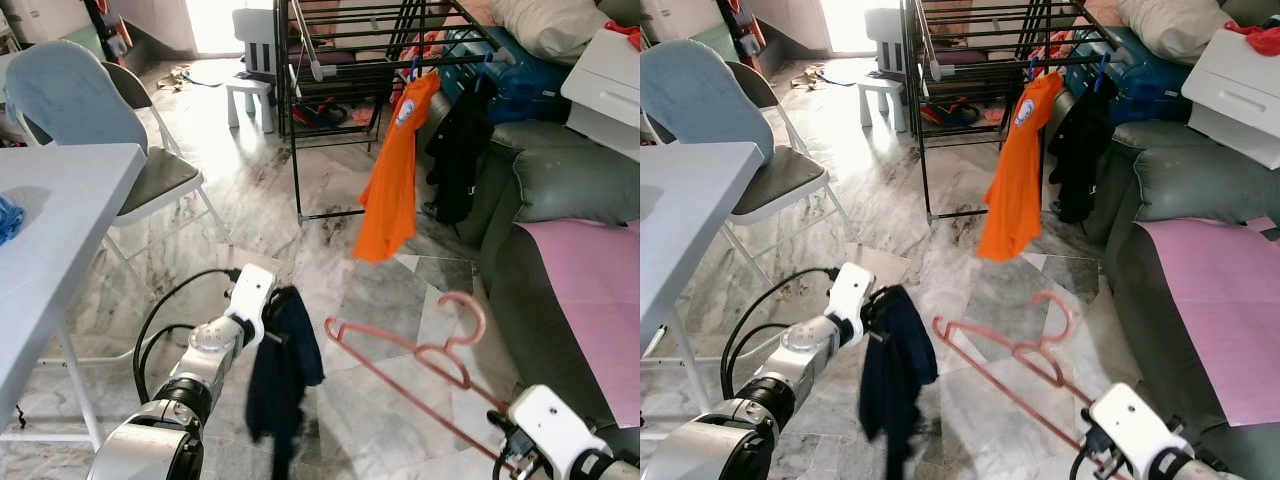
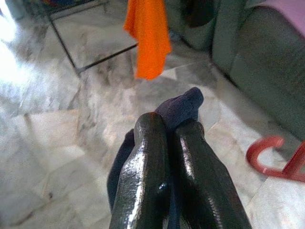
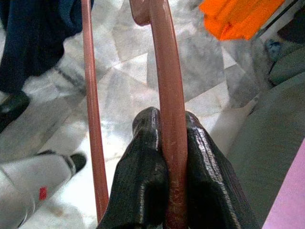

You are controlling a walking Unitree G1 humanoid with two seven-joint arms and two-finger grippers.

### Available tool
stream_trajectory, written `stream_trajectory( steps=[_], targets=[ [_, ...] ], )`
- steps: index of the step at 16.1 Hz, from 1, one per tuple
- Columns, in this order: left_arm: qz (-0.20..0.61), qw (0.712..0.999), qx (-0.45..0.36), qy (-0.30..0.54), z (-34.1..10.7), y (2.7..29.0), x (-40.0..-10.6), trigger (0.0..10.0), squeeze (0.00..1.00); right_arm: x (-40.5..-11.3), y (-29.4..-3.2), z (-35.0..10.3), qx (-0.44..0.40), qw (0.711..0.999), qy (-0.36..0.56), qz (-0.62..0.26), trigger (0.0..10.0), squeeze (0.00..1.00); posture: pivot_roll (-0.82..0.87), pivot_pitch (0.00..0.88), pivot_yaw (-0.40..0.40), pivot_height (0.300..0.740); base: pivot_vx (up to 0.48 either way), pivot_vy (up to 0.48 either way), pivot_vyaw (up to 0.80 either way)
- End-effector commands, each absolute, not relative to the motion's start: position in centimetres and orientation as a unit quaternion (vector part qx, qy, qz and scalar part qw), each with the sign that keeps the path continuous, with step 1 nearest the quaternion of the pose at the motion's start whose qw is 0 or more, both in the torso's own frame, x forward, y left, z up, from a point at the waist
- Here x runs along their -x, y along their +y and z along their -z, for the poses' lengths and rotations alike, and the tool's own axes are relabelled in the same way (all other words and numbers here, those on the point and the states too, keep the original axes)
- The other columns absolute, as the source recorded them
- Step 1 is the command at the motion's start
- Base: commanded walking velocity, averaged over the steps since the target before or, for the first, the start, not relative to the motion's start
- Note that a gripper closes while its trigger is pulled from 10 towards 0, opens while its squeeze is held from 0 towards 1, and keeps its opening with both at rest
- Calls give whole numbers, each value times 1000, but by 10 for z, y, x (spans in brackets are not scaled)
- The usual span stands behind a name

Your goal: Hang hanger

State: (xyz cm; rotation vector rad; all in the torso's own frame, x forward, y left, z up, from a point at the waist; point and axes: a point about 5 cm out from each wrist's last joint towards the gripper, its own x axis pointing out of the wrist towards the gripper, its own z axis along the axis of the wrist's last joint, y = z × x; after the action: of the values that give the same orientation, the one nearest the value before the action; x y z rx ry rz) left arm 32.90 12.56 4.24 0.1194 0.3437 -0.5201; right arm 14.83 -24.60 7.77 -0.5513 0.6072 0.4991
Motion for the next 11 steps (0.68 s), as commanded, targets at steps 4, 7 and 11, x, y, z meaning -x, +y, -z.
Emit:
stream_trajectory(
  steps=[4,7,11],
  targets=[
    [282,947,-55,144,-54,118,-334,10000,0,-159,-240,-76,282,880,286,-254,10000,0,-58,0,16,740,0,0,0],
    [291,945,-53,138,-56,116,-335,10000,0,-165,-237,-75,288,879,281,-257,10000,0,-53,0,16,740,0,0,0],
    [334,935,-54,109,-64,111,-334,10000,0,-176,-240,-74,302,878,277,-248,10000,0,-47,0,16,740,0,0,0]
  ],
)
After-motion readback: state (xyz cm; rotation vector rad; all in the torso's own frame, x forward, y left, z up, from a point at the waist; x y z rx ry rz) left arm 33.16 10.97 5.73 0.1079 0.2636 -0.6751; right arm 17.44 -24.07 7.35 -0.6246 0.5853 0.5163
